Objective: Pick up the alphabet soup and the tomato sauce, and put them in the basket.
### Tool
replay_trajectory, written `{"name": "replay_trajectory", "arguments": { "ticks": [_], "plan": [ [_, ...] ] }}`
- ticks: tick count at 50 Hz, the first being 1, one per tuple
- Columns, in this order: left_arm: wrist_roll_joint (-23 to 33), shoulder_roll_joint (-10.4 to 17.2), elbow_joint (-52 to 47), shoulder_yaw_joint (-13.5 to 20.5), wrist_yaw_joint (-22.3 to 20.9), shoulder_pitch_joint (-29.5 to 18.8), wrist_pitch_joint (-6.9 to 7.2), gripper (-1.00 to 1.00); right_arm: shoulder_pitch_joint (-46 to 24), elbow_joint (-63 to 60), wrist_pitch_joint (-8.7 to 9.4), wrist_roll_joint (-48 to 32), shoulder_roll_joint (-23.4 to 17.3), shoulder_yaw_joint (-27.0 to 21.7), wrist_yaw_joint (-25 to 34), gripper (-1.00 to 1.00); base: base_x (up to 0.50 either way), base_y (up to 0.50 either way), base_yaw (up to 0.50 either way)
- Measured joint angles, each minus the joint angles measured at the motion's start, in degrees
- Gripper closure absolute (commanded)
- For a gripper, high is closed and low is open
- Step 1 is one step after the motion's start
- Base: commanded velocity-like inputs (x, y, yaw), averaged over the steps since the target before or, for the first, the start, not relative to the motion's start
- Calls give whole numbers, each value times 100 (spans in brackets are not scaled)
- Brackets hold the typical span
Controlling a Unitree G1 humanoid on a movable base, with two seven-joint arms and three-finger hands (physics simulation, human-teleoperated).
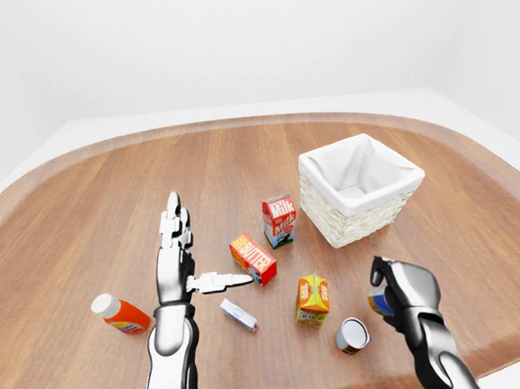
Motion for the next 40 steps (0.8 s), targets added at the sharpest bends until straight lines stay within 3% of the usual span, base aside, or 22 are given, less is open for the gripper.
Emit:
{"name": "replay_trajectory", "arguments": {
  "ticks": [8,16,22,30,40],
  "plan": [
    [0,0,0,0,0,0,0,-100,301,-809,-17,-94,164,-208,-61,100,0,0,0],
    [0,0,0,0,0,0,0,-100,520,-1303,-170,-66,303,-368,-216,100,0,0,0],
    [0,0,0,0,-1,0,0,-100,705,-1647,-447,96,408,-495,-385,100,0,0,0],
    [0,0,1,0,-1,0,0,-100,1067,-2125,-1000,324,627,-631,-678,100,0,0,0],
    [0,0,1,0,-1,0,0,-100,1614,-2654,-1000,672,990,-832,-1201,100,0,0,0]
  ]
}}
